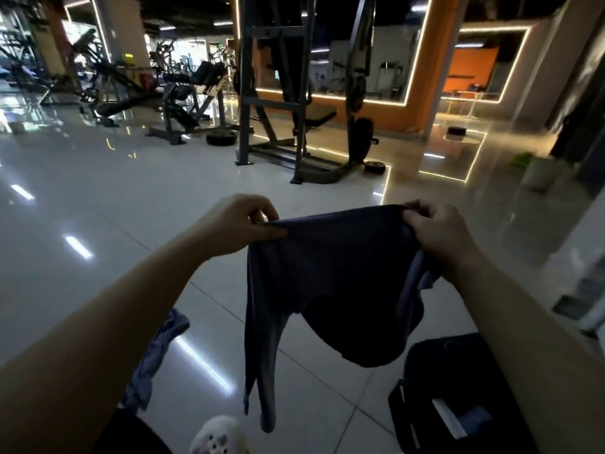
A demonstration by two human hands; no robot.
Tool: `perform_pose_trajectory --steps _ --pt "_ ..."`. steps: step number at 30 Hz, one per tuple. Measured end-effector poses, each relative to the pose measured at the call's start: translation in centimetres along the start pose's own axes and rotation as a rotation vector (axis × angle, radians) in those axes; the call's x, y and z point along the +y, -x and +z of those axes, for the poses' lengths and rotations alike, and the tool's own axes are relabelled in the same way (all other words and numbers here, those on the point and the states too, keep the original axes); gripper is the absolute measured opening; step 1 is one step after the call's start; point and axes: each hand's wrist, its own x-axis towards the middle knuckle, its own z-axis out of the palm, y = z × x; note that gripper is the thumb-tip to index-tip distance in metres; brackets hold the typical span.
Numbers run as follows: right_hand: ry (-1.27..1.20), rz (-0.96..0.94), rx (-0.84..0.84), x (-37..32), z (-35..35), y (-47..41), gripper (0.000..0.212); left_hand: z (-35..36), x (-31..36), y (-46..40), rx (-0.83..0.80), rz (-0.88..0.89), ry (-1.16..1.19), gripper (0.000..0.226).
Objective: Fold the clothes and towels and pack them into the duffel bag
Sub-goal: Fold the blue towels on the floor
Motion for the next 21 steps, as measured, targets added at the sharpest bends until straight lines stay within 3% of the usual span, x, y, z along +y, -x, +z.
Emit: perform_pose_trajectory --steps 4,12,21 --pt "0.096 -0.059 -0.03 -0.1 -1.9 0.6 0.018 0.8 0.4 0.6 0.011 0.006 -0.057 0.017" --pt "0.245 -0.198 -0.07 -2.0 -3.6 1.9 0.014 2.4 -1.1 1.2 0.009 -0.044 -0.079 0.015" --pt "0.429 -0.123 -0.174 2.1 -3.8 1.1 0.011 3.9 -6.6 0.6 0.057 -0.124 -0.105 0.016"
